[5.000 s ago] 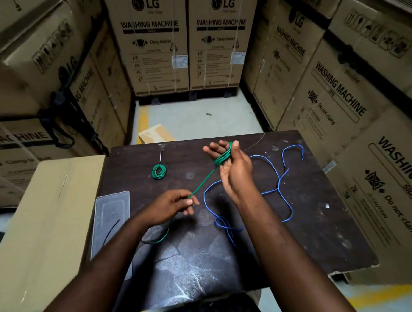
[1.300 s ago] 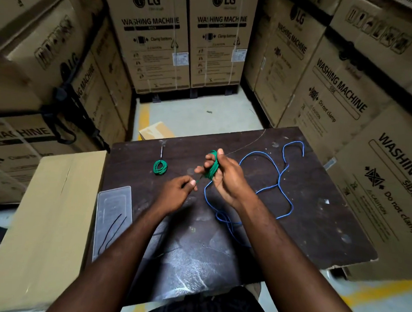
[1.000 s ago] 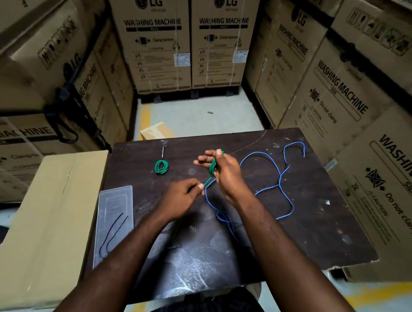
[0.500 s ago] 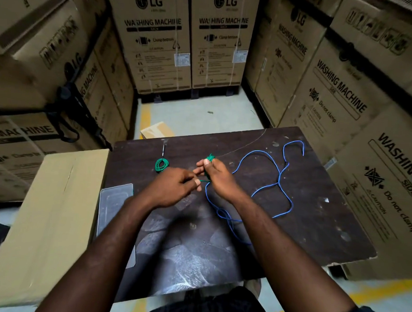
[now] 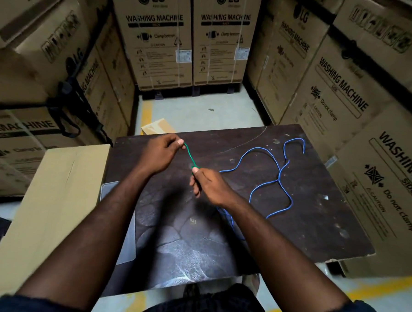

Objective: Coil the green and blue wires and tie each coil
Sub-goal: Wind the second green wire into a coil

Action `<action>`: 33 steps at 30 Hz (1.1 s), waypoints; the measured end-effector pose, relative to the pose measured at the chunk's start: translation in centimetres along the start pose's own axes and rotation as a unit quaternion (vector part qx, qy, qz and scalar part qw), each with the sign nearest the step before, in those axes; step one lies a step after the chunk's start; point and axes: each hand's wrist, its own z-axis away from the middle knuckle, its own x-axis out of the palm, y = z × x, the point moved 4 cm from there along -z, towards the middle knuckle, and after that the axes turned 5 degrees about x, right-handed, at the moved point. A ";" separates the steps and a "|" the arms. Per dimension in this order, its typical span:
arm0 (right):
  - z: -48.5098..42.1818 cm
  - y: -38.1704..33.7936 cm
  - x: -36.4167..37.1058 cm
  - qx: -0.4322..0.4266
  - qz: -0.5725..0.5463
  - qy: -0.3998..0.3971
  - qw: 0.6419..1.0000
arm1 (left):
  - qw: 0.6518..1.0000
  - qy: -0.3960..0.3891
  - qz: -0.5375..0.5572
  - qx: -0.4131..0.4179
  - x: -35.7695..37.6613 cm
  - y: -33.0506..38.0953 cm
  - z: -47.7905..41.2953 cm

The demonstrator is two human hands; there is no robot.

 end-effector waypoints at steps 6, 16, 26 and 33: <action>-1.8 -2.0 0.5 0.046 -0.229 0.026 0.972 | 0.993 -0.064 -0.056 -0.078 3.1 -3.9 -0.8; -3.8 -4.1 -2.0 0.016 -0.450 0.076 0.890 | 0.985 -0.150 -0.009 -0.088 6.6 -4.3 1.9; -5.1 -3.1 -3.6 0.008 -0.465 0.155 0.872 | 0.987 -0.151 -0.044 -0.027 6.7 -0.9 3.4; -5.6 -2.2 -4.2 0.003 -0.377 0.188 0.907 | 0.986 -0.153 -0.073 0.009 5.6 1.9 3.8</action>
